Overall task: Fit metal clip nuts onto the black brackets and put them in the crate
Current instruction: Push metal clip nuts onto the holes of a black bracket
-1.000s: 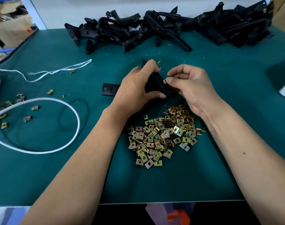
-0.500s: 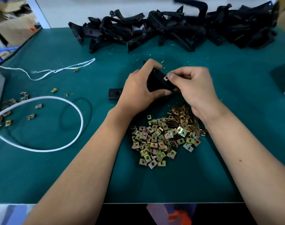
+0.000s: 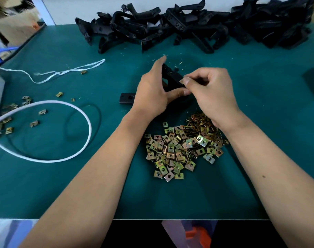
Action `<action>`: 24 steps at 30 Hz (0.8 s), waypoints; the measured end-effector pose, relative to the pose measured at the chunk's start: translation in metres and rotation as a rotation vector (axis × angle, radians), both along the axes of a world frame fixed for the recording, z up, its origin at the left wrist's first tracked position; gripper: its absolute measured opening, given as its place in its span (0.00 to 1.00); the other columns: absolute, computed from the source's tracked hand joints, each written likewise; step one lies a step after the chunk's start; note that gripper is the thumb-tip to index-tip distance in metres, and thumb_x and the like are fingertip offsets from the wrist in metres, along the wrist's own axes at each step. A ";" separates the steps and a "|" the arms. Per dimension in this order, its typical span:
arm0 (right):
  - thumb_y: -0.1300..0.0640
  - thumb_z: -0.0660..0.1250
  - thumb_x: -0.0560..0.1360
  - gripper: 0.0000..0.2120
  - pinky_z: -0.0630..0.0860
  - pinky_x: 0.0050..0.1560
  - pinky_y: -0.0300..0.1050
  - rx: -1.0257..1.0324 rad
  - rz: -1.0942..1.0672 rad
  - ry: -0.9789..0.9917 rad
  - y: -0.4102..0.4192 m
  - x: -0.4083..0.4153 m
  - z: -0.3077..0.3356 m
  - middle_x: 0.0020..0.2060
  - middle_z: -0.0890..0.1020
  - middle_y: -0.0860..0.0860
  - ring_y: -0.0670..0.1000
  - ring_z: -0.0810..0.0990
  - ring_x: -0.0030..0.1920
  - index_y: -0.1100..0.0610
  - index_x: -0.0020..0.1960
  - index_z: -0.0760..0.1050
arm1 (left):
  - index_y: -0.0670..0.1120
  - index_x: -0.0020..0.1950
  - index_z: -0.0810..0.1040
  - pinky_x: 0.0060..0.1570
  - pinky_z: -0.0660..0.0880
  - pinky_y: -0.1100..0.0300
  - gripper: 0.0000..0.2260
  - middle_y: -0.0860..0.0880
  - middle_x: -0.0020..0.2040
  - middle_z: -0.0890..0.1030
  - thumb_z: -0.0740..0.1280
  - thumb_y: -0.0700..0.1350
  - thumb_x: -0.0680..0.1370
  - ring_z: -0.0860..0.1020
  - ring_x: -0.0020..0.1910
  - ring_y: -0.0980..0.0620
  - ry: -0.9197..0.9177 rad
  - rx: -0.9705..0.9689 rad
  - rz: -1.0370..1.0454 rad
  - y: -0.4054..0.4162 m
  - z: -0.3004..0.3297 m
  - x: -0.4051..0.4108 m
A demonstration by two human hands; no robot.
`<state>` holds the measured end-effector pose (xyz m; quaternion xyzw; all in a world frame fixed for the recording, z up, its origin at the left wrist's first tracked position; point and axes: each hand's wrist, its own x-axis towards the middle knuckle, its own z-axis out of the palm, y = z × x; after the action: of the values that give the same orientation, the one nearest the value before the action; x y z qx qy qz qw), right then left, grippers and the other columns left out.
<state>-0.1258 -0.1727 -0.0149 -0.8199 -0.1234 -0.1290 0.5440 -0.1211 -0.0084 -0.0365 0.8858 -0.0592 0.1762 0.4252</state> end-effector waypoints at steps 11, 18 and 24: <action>0.50 0.70 0.80 0.05 0.79 0.55 0.42 -0.037 0.096 0.171 -0.009 -0.003 0.007 0.44 0.87 0.45 0.41 0.83 0.50 0.47 0.53 0.84 | 0.44 0.81 0.62 0.64 0.66 0.63 0.50 0.45 0.73 0.74 0.78 0.65 0.68 0.72 0.71 0.47 0.038 0.007 0.098 0.004 0.001 0.008; 0.50 0.77 0.74 0.03 0.70 0.49 0.35 -0.574 0.482 -0.062 0.004 -0.017 0.014 0.44 0.79 0.41 0.41 0.77 0.47 0.47 0.47 0.85 | 0.43 0.83 0.57 0.61 0.64 0.70 0.45 0.52 0.66 0.76 0.74 0.62 0.74 0.73 0.66 0.54 0.051 -0.109 0.225 0.032 0.004 0.010; 0.52 0.78 0.73 0.07 0.73 0.52 0.38 -0.651 0.653 0.071 0.009 -0.019 0.014 0.42 0.82 0.40 0.38 0.80 0.47 0.44 0.44 0.81 | 0.44 0.82 0.54 0.67 0.69 0.58 0.49 0.49 0.64 0.77 0.77 0.59 0.72 0.74 0.65 0.51 0.073 -0.138 0.214 0.031 0.006 0.008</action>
<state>-0.1451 -0.1639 -0.0013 -0.8701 -0.3905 0.1228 0.2744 -0.1132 0.0228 -0.0303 0.8615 0.0635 0.1919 0.4657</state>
